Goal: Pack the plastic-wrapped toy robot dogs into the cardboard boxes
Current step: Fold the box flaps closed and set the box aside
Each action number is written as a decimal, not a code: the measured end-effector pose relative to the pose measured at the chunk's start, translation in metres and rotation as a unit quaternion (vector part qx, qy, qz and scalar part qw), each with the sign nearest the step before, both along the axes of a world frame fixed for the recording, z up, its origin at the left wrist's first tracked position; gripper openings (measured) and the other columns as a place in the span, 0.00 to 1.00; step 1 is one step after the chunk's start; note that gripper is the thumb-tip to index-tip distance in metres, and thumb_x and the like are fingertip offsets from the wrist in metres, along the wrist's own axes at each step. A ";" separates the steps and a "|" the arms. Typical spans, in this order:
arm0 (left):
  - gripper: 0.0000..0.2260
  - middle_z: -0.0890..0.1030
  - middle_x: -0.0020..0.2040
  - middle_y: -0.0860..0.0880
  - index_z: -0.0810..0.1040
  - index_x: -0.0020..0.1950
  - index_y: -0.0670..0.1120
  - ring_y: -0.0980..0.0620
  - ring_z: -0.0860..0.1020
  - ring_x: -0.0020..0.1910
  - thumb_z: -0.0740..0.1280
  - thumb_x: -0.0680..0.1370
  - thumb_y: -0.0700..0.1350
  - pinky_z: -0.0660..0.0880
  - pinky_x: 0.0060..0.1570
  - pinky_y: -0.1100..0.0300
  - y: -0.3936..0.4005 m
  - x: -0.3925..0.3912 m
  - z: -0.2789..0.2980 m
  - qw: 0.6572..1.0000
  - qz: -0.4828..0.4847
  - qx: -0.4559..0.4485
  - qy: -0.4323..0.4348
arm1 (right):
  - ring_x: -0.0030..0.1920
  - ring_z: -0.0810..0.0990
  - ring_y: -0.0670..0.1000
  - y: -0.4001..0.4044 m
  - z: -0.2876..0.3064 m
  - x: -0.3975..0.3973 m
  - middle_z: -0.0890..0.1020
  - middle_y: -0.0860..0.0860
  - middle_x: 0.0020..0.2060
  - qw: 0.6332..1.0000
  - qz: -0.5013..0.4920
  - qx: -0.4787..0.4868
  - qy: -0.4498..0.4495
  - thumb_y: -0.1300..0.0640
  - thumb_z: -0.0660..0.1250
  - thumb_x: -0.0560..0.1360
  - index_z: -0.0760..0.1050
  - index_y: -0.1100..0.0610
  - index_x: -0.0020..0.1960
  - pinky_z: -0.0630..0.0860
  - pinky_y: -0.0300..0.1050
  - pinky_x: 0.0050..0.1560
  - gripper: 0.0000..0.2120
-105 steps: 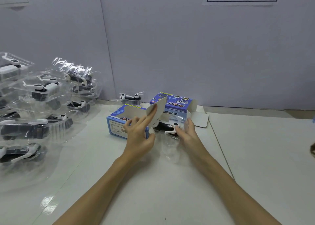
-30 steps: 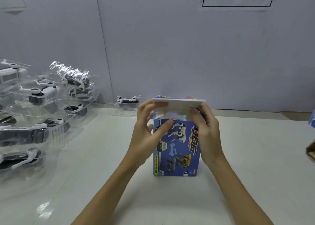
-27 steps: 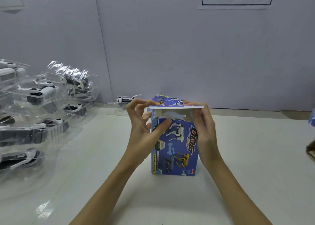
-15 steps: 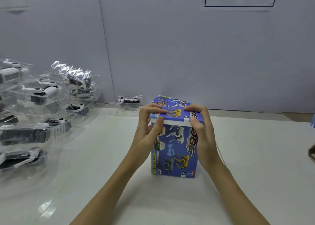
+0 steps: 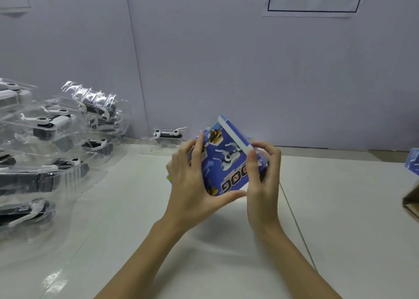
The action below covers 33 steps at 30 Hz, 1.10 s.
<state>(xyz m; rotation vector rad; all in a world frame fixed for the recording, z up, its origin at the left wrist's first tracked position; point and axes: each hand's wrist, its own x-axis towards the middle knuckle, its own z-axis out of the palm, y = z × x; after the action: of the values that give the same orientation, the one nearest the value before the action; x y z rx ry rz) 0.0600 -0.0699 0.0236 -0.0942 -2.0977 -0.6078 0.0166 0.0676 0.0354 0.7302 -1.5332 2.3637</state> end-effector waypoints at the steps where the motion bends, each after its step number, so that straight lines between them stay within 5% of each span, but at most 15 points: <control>1: 0.58 0.65 0.76 0.46 0.55 0.84 0.43 0.48 0.65 0.74 0.70 0.67 0.76 0.62 0.74 0.48 0.001 0.000 0.000 1.000 0.015 -0.014 -0.003 | 0.68 0.80 0.54 -0.001 -0.002 0.001 0.80 0.49 0.64 0.999 0.034 -0.002 -0.004 0.44 0.67 0.78 0.71 0.50 0.64 0.84 0.43 0.43 0.18; 7: 0.54 0.64 0.79 0.46 0.54 0.83 0.46 0.46 0.63 0.79 0.74 0.68 0.69 0.57 0.76 0.33 -0.030 -0.004 0.002 0.993 0.013 -0.114 0.008 | 0.64 0.82 0.53 -0.005 -0.006 -0.008 0.82 0.50 0.60 0.995 0.071 0.046 -0.054 0.46 0.71 0.78 0.72 0.51 0.59 0.83 0.39 0.42 0.15; 10: 0.54 0.63 0.80 0.48 0.52 0.84 0.49 0.46 0.62 0.80 0.73 0.68 0.70 0.55 0.78 0.33 -0.041 -0.006 0.001 0.991 0.000 -0.132 -0.003 | 0.63 0.83 0.55 0.001 -0.003 -0.018 0.83 0.51 0.59 0.992 0.062 0.104 -0.038 0.46 0.69 0.76 0.72 0.52 0.58 0.85 0.44 0.44 0.15; 16: 0.52 0.64 0.79 0.43 0.56 0.83 0.56 0.42 0.62 0.78 0.77 0.66 0.67 0.58 0.74 0.31 -0.042 -0.005 -0.003 0.983 0.027 -0.182 -0.018 | 0.68 0.80 0.51 0.007 -0.004 -0.023 0.78 0.49 0.69 0.979 0.103 0.174 0.020 0.47 0.64 0.80 0.67 0.39 0.78 0.86 0.51 0.49 0.26; 24: 0.38 0.60 0.78 0.41 0.66 0.75 0.64 0.38 0.63 0.77 0.76 0.68 0.67 0.61 0.70 0.29 -0.031 -0.002 0.002 0.968 0.046 -0.246 -0.001 | 0.68 0.80 0.52 0.009 -0.008 -0.025 0.77 0.49 0.71 0.975 0.115 0.187 0.041 0.49 0.60 0.83 0.68 0.38 0.78 0.86 0.53 0.49 0.24; 33: 0.37 0.60 0.78 0.41 0.67 0.75 0.65 0.36 0.65 0.76 0.76 0.69 0.66 0.61 0.69 0.29 -0.030 -0.002 0.001 0.966 0.060 -0.252 -0.006 | 0.65 0.82 0.53 0.008 -0.009 -0.027 0.79 0.51 0.70 0.976 0.107 0.183 0.039 0.48 0.61 0.81 0.69 0.39 0.78 0.86 0.51 0.49 0.25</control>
<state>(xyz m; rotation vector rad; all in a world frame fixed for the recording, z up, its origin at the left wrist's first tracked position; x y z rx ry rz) 0.0583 -0.0999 0.0250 -0.2479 -2.2070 0.0106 -0.0101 0.0756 0.0261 1.1054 -1.9704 2.1811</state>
